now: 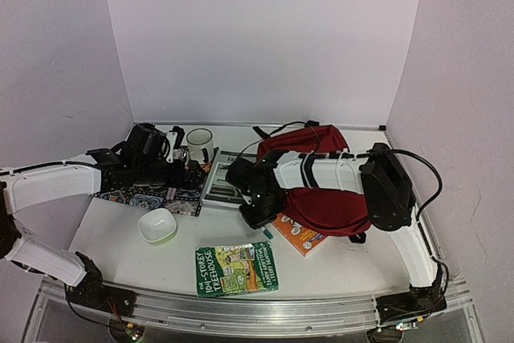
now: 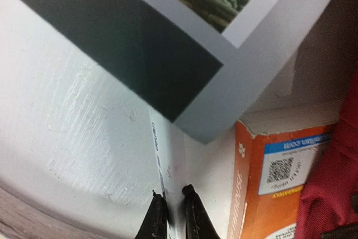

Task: Pack the student bag
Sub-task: Pick up the pen from the center of the board, then pick up the student bag from the book.

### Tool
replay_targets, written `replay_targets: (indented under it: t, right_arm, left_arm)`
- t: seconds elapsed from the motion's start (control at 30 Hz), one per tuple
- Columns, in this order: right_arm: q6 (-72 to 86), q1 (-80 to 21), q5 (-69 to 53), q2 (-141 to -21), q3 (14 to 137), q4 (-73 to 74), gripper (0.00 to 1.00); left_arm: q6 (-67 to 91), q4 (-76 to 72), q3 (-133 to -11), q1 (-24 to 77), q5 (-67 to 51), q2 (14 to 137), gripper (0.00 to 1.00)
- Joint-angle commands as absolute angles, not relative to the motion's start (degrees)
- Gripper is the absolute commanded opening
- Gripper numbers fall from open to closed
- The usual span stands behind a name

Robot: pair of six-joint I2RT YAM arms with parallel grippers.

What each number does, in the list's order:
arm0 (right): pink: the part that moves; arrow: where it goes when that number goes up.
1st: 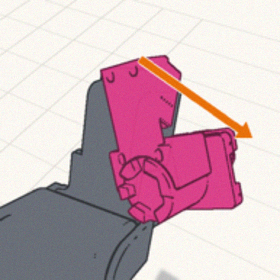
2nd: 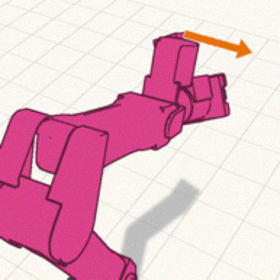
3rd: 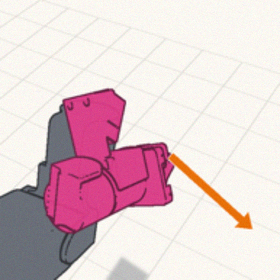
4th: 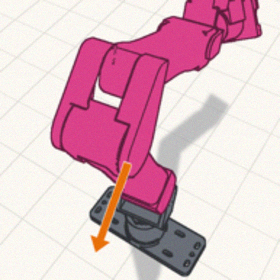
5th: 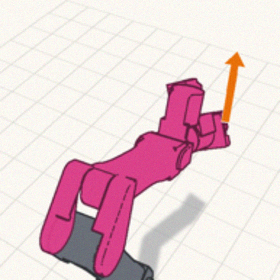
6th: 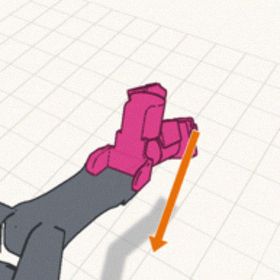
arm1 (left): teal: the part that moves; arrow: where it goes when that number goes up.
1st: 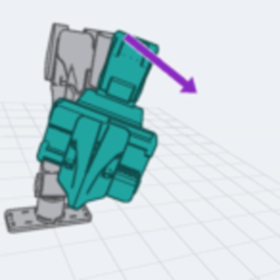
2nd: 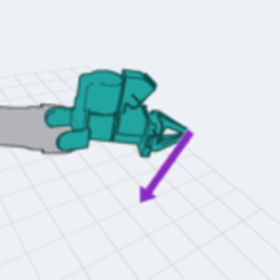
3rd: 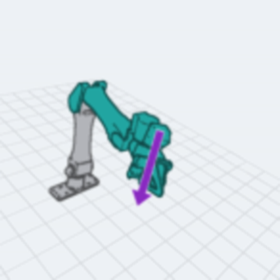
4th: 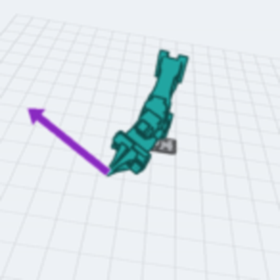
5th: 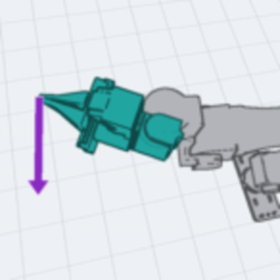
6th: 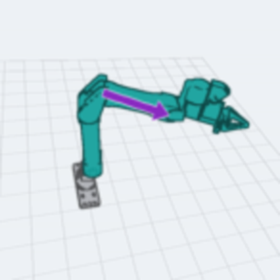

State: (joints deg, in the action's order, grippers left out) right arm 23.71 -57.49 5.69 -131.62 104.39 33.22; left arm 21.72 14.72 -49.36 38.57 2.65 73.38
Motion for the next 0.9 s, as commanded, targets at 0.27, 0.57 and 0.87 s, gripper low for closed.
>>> replay_targets:
  t: [0.27, 0.57, 0.87]
  right_arm:
    - [24.2, -55.5, 14.6, -111.4, 97.9, 36.6, 0.0]
    - [26.2, -51.3, 17.4, -101.0, 85.5, 34.0, 0.0]
    - [30.4, -48.5, 24.3, -94.3, 74.6, 26.2, 0.0]
  left_arm:
    - [32.5, 10.5, -54.3, 38.3, -4.4, 76.7, 0.97]
    - [35.1, 7.3, -60.8, 38.5, -14.3, 87.5, 0.92]
    - [36.6, 4.2, -70.7, 40.7, -21.0, 102.3, 0.82]
